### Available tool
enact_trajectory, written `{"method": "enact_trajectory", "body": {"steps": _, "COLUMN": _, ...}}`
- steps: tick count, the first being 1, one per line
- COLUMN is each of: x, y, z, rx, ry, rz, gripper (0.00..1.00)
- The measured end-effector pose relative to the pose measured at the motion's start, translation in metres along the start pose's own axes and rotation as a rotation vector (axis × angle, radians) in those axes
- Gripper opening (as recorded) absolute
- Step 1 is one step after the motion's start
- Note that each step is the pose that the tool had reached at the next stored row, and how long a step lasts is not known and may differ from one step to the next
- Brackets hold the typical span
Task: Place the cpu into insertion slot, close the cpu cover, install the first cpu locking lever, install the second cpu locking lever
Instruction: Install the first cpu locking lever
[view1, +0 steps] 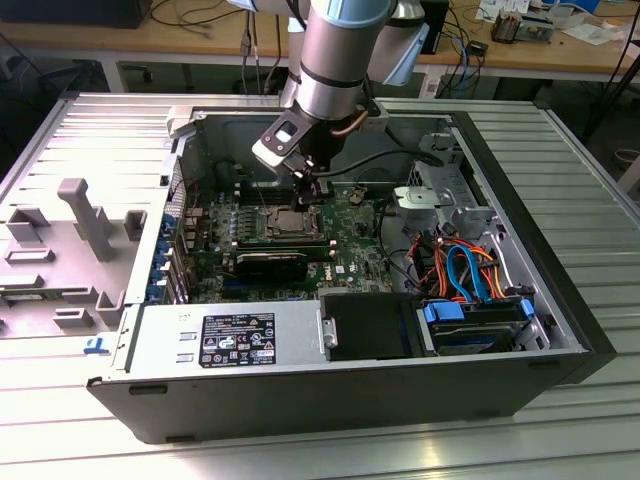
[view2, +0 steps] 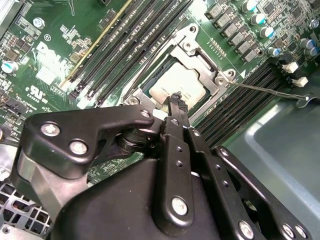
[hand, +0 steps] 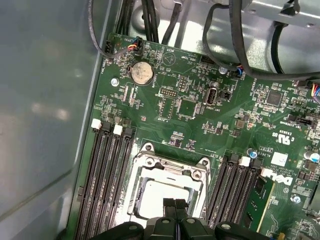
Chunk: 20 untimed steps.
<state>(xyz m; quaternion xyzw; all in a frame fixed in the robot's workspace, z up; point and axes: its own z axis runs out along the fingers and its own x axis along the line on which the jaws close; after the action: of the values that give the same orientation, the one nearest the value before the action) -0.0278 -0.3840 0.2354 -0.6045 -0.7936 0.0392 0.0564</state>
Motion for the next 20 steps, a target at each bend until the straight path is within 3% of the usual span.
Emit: {"method": "enact_trajectory", "body": {"steps": 20, "x": 0.0, "y": 0.0, "z": 0.0, "rx": 0.0023, "ry": -0.0072, "rz": -0.055, "gripper": 0.11}}
